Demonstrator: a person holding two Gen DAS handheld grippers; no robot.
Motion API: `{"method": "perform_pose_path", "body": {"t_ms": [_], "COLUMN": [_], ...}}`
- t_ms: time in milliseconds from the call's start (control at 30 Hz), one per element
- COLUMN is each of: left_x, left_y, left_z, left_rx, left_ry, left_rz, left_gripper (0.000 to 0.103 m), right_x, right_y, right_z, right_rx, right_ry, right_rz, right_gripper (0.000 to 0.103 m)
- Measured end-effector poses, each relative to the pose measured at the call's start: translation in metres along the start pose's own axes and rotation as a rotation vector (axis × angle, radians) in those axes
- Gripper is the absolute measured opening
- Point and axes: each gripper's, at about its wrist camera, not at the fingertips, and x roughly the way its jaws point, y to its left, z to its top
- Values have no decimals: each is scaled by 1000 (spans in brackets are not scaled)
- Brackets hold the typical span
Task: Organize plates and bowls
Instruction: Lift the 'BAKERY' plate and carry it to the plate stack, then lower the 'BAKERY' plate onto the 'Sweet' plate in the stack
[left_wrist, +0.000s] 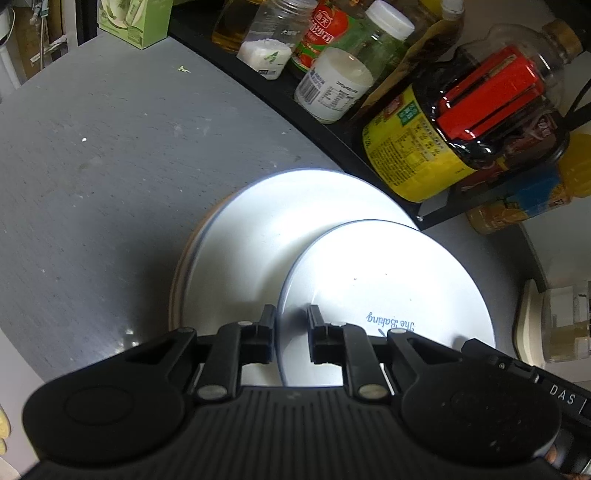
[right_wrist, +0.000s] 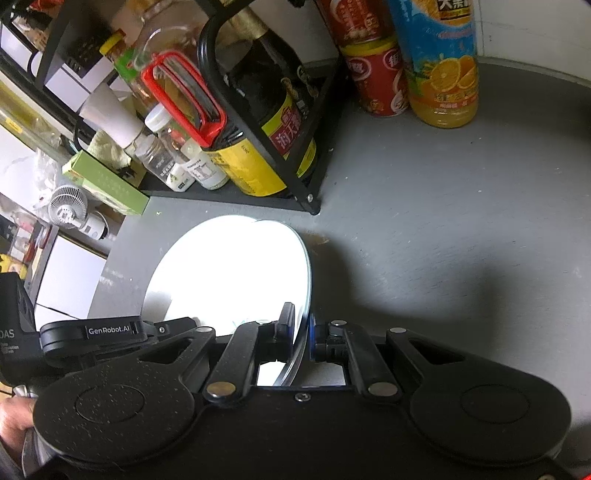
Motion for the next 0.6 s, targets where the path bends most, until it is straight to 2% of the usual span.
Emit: {"method": "perform_pose_path", "body": {"t_ms": [133,267,333,500,600], "left_x": [3,2,-1,-23,-35], "left_y": [3,-2,-4,-4,-5], "left_z": [1,5,8,21,28], "left_rx": [-5,35,55,71,97], "left_ry": [7,19,7,-50,-89], "left_rz": [13,48,67,47,68], "left_gripper": [16,15,15,16,28], "right_x": [7,11,13,17,18], "right_y": [2,2,3,5,5], "right_z": [-3,-3,-3,-1,-4], "right_rx": [-2,16,15,14,11], "right_ry": [11,15,15,14,9], "right_rz": [-11,-15,-18,-31,-37], "right_gripper": [6,5,4,5,6]}}
